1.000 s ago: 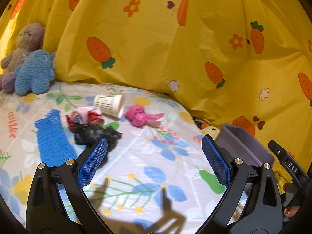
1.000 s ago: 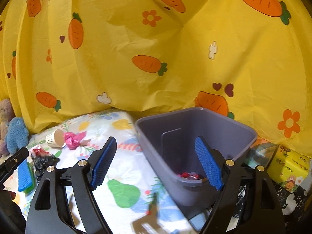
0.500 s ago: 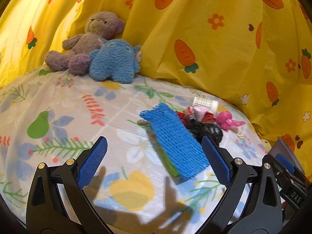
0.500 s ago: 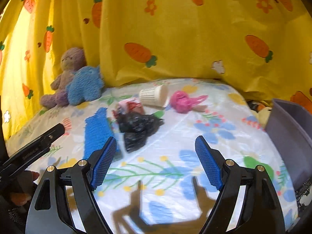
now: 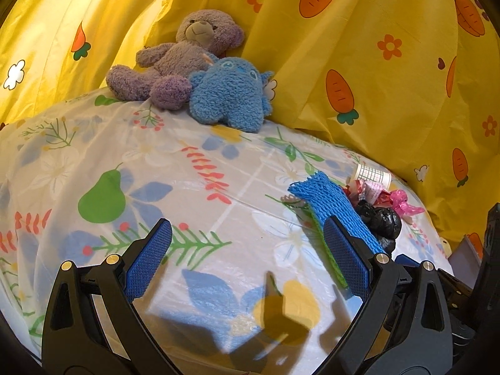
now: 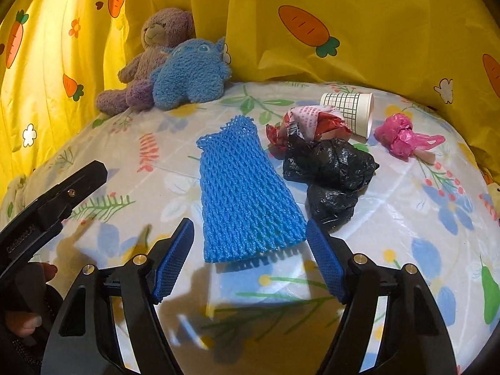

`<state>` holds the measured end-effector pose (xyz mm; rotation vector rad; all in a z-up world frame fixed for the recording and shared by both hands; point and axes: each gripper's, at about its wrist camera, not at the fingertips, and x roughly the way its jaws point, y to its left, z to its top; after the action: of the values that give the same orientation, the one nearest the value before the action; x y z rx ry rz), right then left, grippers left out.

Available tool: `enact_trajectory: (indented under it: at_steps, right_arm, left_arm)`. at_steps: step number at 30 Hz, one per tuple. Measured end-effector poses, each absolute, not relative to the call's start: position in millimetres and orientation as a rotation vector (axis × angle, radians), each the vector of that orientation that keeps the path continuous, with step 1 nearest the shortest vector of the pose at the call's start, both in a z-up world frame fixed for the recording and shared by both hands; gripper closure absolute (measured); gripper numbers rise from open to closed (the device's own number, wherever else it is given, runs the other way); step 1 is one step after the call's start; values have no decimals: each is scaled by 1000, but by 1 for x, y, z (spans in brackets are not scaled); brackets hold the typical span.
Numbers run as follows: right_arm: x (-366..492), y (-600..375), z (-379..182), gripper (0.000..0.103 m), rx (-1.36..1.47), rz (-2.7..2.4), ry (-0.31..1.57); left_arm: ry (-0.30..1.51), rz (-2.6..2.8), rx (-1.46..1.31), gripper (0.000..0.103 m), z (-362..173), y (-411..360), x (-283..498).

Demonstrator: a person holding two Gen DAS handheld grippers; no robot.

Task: Collect trash
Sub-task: 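Move both grippers back toward the blue and green mesh sleeves, then grasp the blue mesh sleeve with the right gripper while the left gripper grasps the green mesh sleeve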

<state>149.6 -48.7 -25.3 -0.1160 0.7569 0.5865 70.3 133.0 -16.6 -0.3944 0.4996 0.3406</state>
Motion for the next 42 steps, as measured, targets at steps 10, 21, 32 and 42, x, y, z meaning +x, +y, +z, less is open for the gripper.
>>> enact_trajectory:
  at_steps: [10,21,32,42]
  right_arm:
    - [156,-37,-37,84,-164,611,809]
    - [144,-54,-8,95,-139,608,683]
    - [132,-110,27,95,-32,519,555]
    - [131,-144,25,95,-4,472,554]
  left_arm:
    - [512,310,-396,7,-22,134,73]
    - [520,256,-382,7,-21,124,77]
    - [640,101,-389,7,-29,78,125]
    - [795,90,-395,32,-52,59,167]
